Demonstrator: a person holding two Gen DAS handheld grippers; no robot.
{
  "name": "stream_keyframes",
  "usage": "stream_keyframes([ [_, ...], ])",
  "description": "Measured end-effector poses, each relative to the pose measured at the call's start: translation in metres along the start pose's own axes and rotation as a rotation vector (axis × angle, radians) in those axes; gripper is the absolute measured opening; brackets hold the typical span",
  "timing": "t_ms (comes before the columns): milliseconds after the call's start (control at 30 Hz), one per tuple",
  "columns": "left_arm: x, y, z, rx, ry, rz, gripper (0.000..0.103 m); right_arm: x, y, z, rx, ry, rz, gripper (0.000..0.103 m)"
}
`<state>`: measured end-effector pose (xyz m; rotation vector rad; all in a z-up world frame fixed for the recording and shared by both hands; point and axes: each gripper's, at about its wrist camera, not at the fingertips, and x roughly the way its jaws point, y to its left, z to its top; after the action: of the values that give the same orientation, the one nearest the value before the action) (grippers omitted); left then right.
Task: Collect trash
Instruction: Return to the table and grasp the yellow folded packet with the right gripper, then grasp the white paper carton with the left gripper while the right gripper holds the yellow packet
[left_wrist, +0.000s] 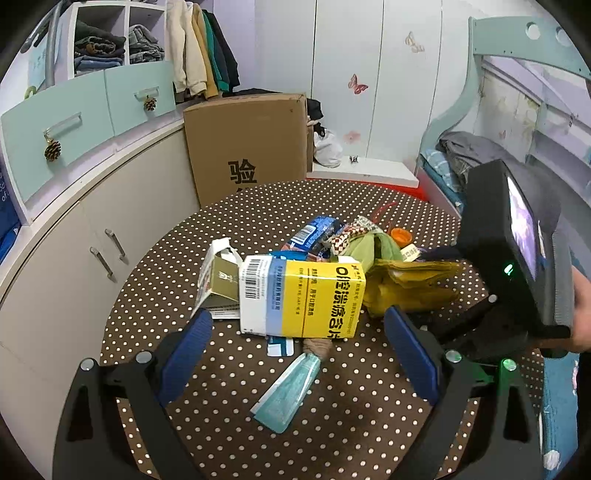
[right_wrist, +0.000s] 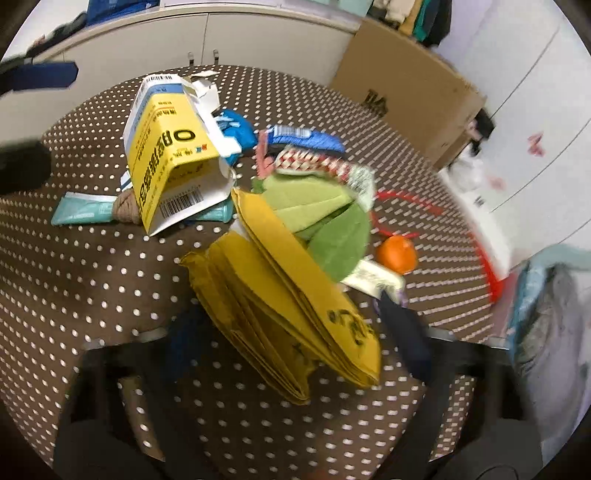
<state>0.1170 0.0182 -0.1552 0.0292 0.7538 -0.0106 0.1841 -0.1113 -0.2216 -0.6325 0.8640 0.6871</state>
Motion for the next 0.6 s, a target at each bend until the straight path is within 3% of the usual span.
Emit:
stream_keyframes([
  [67, 0.008, -0.004, -0.001, 0.003, 0.011, 0.013, 0.092, -0.004, -0.01, -0.005, 0.087, -0.03, 0.048, 0.052],
  [233, 0.032, -0.022, -0.004, 0.036, 0.022, 0.104, 0.092, -0.02, -0.017, -0.024, 0.219, -0.073, 0.062, 0.044],
  [433, 0.059, -0.042, -0.008, 0.097, 0.021, 0.305, 0.092, -0.046, -0.022, -0.047, 0.354, -0.134, 0.088, 0.044],
  [500, 0.062, -0.043, -0.006, 0.099, 0.026, 0.335, 0.092, -0.053, -0.024, -0.051, 0.382, -0.149, 0.098, 0.044],
  [600, 0.056, -0.036, -0.003, 0.073, 0.004, 0.32, 0.092, -0.058, -0.027, -0.053, 0.394, -0.158, 0.09, 0.044],
])
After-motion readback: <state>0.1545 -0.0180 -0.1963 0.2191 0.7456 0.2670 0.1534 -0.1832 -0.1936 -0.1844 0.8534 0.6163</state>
